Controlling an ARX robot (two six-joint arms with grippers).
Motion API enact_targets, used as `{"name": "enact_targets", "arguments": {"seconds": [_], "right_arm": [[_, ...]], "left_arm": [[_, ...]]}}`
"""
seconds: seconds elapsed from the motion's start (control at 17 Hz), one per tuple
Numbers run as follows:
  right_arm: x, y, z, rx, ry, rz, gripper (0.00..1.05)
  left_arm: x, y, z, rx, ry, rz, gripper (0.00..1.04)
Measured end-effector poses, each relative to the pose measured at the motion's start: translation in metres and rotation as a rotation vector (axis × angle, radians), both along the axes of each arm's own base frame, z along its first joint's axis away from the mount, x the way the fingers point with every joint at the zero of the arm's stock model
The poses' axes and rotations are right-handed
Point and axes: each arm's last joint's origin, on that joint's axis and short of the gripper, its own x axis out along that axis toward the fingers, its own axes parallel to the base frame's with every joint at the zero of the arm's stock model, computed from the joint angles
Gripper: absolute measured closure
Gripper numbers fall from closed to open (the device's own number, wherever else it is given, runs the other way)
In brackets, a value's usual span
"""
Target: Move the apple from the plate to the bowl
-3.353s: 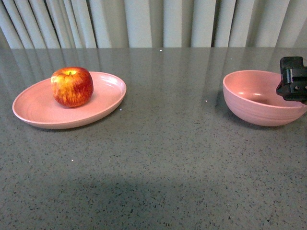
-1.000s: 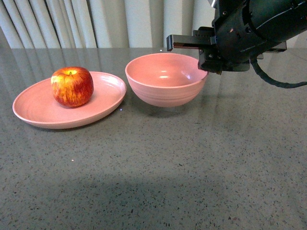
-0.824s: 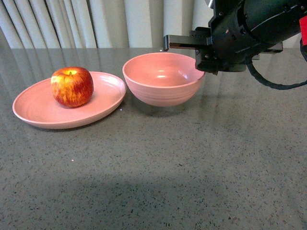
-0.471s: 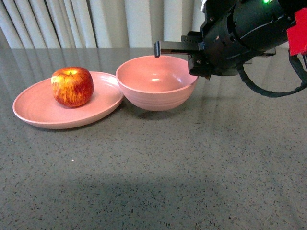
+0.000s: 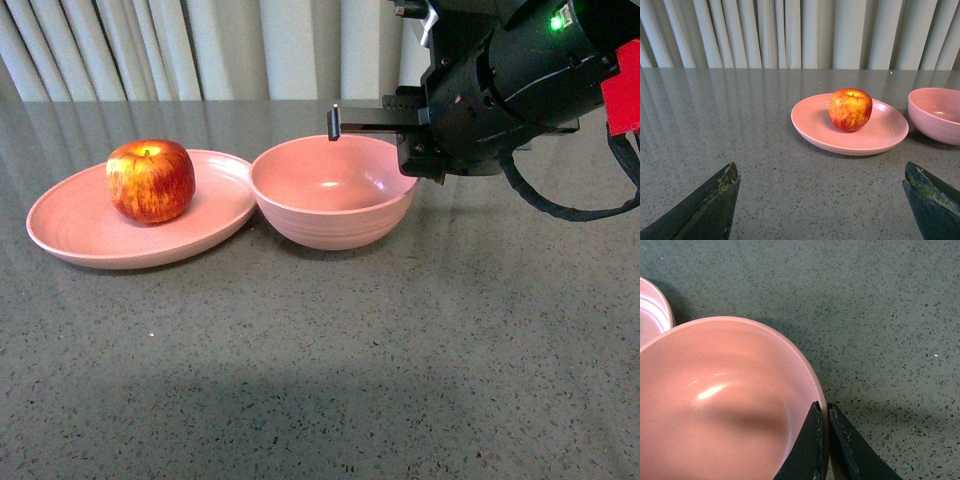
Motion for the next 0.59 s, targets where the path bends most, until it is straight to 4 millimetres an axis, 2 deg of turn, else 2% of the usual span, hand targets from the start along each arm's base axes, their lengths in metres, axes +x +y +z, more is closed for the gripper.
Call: {"name": "enact_targets", "arguments": {"seconds": [0.41,0.47,0.59], "right_arm": [[-0.0005,-0.0001,-0.0062,-0.013,0.026,-0.009,1.02],[-0.0007,-0.0001,-0.0065,-0.012,0.032,-0.008,0.99],[-0.0037,0.0013,-0.0069,-0.013,0.054,0.008,0.62]], "left_arm": [[0.0000,0.0000,0.0000,0.000,0.000,0.000,0.07],[0.0000,0.0000,0.0000,0.000,0.000,0.000,0.07],[0.0000,0.0000,0.0000,0.000,0.000,0.000,0.07]]}}
